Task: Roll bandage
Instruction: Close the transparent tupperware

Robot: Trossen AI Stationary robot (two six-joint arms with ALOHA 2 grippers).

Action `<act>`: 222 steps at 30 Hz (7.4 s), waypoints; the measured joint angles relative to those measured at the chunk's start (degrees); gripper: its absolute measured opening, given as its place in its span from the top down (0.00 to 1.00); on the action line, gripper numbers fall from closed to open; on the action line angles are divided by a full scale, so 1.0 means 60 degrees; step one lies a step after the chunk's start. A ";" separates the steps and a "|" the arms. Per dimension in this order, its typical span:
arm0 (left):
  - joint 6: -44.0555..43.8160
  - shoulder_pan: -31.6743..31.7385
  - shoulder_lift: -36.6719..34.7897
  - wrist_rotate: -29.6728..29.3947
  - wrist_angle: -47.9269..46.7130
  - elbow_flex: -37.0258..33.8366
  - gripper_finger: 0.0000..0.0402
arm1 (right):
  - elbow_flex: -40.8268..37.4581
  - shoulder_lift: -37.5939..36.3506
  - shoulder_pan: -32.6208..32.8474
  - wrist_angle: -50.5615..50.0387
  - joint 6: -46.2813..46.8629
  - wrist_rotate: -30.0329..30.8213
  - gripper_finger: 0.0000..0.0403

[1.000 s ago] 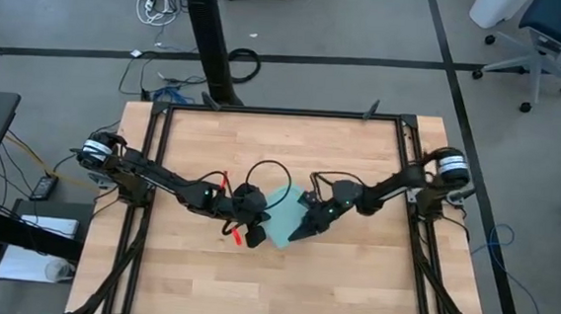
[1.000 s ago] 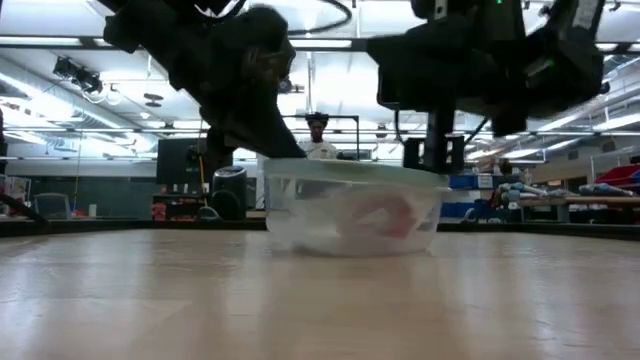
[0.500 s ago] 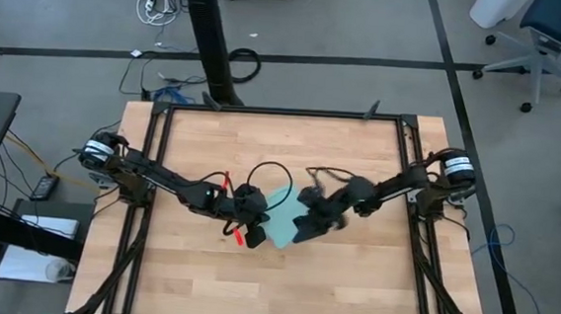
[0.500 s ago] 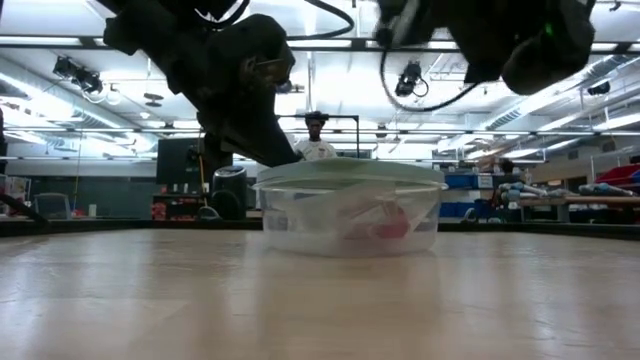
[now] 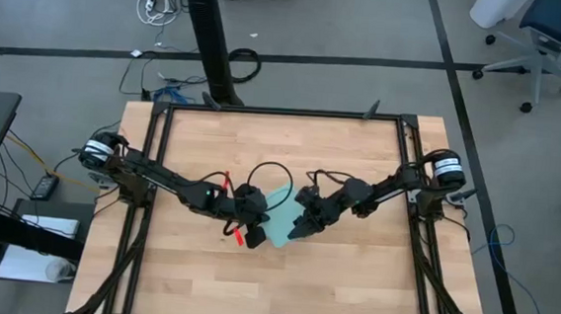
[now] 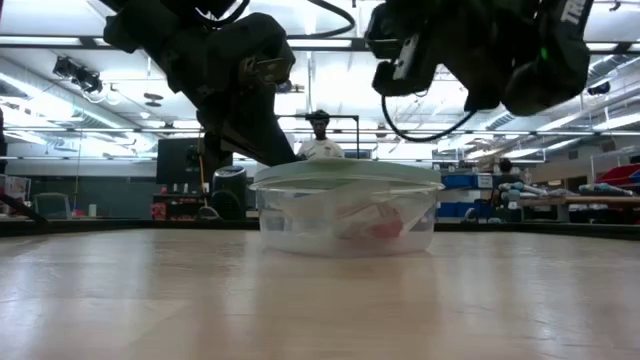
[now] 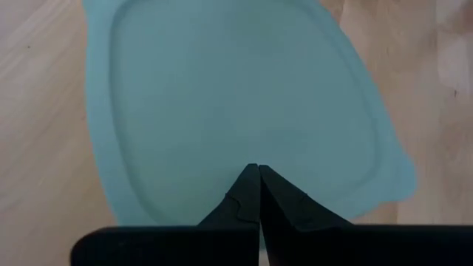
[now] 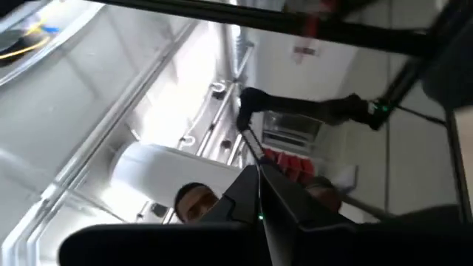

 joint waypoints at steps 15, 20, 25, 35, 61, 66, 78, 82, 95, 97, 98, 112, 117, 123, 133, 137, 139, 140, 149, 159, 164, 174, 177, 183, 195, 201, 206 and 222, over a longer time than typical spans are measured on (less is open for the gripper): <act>-0.0061 -0.0033 -0.0015 0.0052 -0.0067 0.0018 0.99 | -0.0063 0.0421 0.0046 -0.0897 -0.0597 -0.0362 0.96; -0.0073 -0.0033 -0.0015 0.0052 -0.0080 0.0018 0.99 | 0.0048 0.0160 0.0308 -0.0252 0.0207 -0.0285 0.99; -0.0197 -0.0044 -0.0015 0.0051 -0.0078 0.0018 0.99 | 0.0495 -0.0120 0.0314 0.0082 -0.0418 -0.0311 0.98; -0.0215 -0.0044 -0.0022 0.0056 -0.0074 0.0015 0.99 | 0.0435 -0.0012 0.0024 -0.2657 -0.1556 -0.0139 0.97; -0.0290 -0.0045 -0.0018 0.0052 0.0040 0.0018 0.99 | 0.1843 -0.0153 0.0543 -0.2018 -0.1681 -0.0588 0.97; -0.0301 -0.0047 -0.0018 0.0059 0.0004 0.0018 0.99 | 0.1513 -0.0109 0.0473 -0.4431 -0.2596 -0.0590 0.99; -0.0494 -0.0109 -0.0031 0.0173 -0.0237 0.0029 0.99 | -0.0641 -0.0476 -0.0393 -0.4785 -0.3078 -0.0481 1.00; -0.0577 -0.0109 -0.0037 0.0213 -0.0351 0.0044 0.99 | -0.1109 -0.0975 -0.0541 -0.5257 -0.4581 0.0115 1.00; -0.2239 -0.0171 -0.0022 0.0238 0.0052 0.0015 0.99 | -0.0433 -0.2902 0.1357 -1.2568 -0.8652 0.5686 1.00; -0.2243 -0.0175 -0.0018 0.0270 0.0108 0.0015 0.99 | -0.0338 -0.3073 0.1343 -1.3658 -0.8485 0.6222 1.00; -0.2252 -0.0175 -0.0018 0.0270 0.0107 0.0015 0.99 | -0.0334 -0.3165 0.1293 -1.4069 -0.8454 0.6506 1.00; -0.2252 -0.0175 -0.0015 0.0215 0.0155 0.0011 0.99 | -0.0323 -0.3199 -0.0869 -1.3702 -0.9865 0.6280 0.99; -0.2179 -0.0175 -0.0015 0.0096 0.0102 0.0011 0.99 | -0.0323 -0.3195 -0.1588 -1.2608 -1.1272 0.5863 0.99; -0.1609 -0.0187 -0.0015 -0.0086 0.0488 0.0011 0.99 | -0.0317 -0.3277 -0.2544 -1.2394 -1.1605 0.4953 0.99; -0.0017 -0.0346 -0.0436 -0.0439 0.0437 0.0015 0.99 | -0.0320 -0.3414 -0.0856 -1.1835 -0.9322 0.3857 0.99; -0.0047 -0.0226 -0.0627 -0.0972 -0.0857 0.0018 0.99 | -0.0316 -0.3390 -0.0176 -1.1162 -0.8044 0.3844 0.99; -0.0192 -0.0192 -0.0627 -0.1219 -0.1414 0.0018 0.99 | -0.0318 -0.3358 0.0125 -1.1291 -0.7500 0.3737 0.99; -0.0251 -0.0187 -0.0613 -0.1283 -0.1580 0.0018 0.99 | -0.0320 -0.3355 0.0260 -1.1355 -0.7289 0.3618 0.99; -0.1139 -0.0488 -0.0459 -0.0991 -0.1473 0.0018 0.99 | -0.0316 -0.3353 0.0849 -1.2492 -0.6781 0.4202 1.00; -0.2395 -0.1026 -0.0455 -0.0924 -0.0625 0.0018 0.99 | -0.0316 -0.3352 -0.0475 -1.3032 -0.7230 0.4324 1.00; -0.1845 -0.1078 -0.0501 -0.0931 -0.0361 0.0018 0.99 | -0.0316 -0.3352 -0.0534 -1.2523 -0.7244 0.3035 1.00; -0.0964 -0.0855 -0.0532 -0.1449 -0.0751 0.0018 0.99 | 0.0387 -0.3185 0.1260 -1.3116 -0.7529 0.4778 1.00; -0.0949 -0.0718 -0.0532 -0.1496 -0.0945 0.0019 0.99 | 0.1238 -0.2861 0.1727 -1.4110 -0.8147 0.5722 1.00; -0.0973 -0.0556 -0.0532 -0.1642 -0.1713 0.0018 0.99 | 0.3303 -0.1576 0.2247 -1.6232 -0.9244 0.6629 1.00; -0.1727 -0.0653 -0.0553 -0.1354 -0.2091 0.0040 0.99 | 0.5563 0.0565 0.2367 -1.8199 -1.0130 0.7158 1.00; -0.1816 -0.0814 -0.0550 -0.1252 -0.1996 0.0033 0.99 | 0.5611 0.0652 0.2376 -1.9023 -0.9963 0.8094 1.00; -0.1853 -0.0838 -0.0546 -0.1052 -0.1914 0.0026 0.99 | 0.5600 0.0469 0.2182 -1.9536 -0.9984 0.8693 1.00; -0.1563 -0.0892 -0.0566 -0.1483 -0.1807 0.0015 0.99 | 0.5596 -0.0498 0.1936 -1.9595 -0.9083 0.7404 1.00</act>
